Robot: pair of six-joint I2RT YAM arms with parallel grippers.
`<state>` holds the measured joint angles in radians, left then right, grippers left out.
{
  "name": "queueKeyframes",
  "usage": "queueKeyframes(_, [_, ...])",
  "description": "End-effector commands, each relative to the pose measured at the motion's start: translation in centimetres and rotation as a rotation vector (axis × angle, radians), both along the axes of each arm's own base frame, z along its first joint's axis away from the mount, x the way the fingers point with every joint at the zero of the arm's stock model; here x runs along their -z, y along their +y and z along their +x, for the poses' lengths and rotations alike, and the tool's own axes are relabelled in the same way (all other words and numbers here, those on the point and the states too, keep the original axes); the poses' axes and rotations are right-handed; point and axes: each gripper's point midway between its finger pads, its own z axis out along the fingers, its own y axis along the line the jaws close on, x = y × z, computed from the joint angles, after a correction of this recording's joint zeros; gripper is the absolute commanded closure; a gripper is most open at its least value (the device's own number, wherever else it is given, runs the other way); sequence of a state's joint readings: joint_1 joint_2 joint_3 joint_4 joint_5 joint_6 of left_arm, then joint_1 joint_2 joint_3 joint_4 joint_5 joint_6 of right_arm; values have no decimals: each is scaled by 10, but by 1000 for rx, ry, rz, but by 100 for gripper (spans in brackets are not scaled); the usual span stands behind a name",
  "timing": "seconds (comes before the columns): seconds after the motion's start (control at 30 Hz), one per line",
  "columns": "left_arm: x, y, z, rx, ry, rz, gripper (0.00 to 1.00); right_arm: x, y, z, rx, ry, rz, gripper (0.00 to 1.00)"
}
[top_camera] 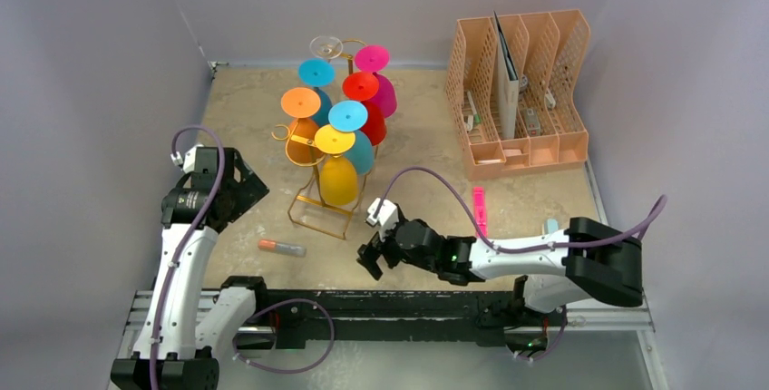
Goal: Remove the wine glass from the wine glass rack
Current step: Move the wine rack to the center of the board.
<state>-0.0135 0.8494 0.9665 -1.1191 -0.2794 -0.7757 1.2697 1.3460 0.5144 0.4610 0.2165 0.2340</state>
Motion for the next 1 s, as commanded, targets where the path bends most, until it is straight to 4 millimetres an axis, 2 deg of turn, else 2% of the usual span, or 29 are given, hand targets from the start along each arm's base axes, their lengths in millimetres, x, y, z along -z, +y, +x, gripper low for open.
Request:
queueKeyframes(0.0, [-5, 1, 3, -24, -38, -5, 0, -39, 30, 18, 30, -63, 97, 1])
queueKeyframes(0.3, [-5, 2, 2, -32, -34, 0, 0, -14, 40, -4, -49, 45, 72, 1])
queueKeyframes(0.57, [-13, 5, 3, -38, -54, 15, 0, -14, 42, -3, -43, 38, 69, 1])
queueKeyframes(0.73, [-19, 9, 1, -49, -70, 35, 0, -16, 27, 8, 20, -5, 41, 1])
queueKeyframes(0.97, [-36, 16, 1, -67, -112, 67, 0, -22, -4, 19, 120, -45, -5, 1])
